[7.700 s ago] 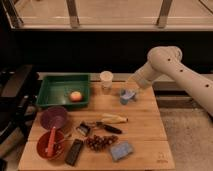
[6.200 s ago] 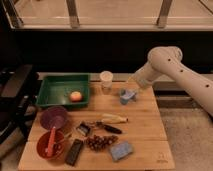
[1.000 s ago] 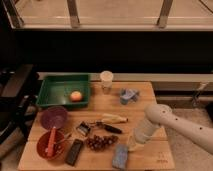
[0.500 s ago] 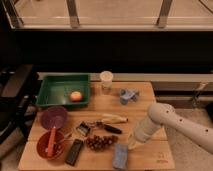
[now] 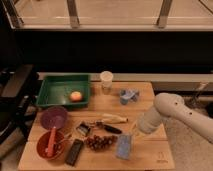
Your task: Wipe purple bowl with sponge
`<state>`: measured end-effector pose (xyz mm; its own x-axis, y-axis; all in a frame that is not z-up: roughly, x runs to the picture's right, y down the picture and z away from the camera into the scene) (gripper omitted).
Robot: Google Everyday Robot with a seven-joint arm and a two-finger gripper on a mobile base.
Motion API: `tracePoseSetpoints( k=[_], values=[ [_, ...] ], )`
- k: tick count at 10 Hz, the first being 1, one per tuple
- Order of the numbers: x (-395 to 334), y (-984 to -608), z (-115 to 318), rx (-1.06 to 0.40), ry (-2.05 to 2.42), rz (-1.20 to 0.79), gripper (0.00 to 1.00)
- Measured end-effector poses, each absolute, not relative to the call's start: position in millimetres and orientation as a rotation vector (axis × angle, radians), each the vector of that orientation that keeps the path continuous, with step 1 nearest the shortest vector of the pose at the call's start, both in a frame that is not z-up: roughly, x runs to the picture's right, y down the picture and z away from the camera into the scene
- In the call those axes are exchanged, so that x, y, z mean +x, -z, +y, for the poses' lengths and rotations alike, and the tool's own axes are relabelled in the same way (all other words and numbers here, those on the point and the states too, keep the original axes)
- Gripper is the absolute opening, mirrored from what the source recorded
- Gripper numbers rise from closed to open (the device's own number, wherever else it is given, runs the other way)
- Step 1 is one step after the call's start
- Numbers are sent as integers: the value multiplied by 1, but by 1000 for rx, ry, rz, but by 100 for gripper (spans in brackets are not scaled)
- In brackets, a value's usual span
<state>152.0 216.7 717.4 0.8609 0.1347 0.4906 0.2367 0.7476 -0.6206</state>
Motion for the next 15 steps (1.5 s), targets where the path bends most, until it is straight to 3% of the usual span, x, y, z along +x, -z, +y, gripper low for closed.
tracePoseSetpoints(
  k=[7,15],
  values=[
    [74,-779,92,-638,240,-579,0],
    [62,-778,78,-599,289,-567,0]
  ],
)
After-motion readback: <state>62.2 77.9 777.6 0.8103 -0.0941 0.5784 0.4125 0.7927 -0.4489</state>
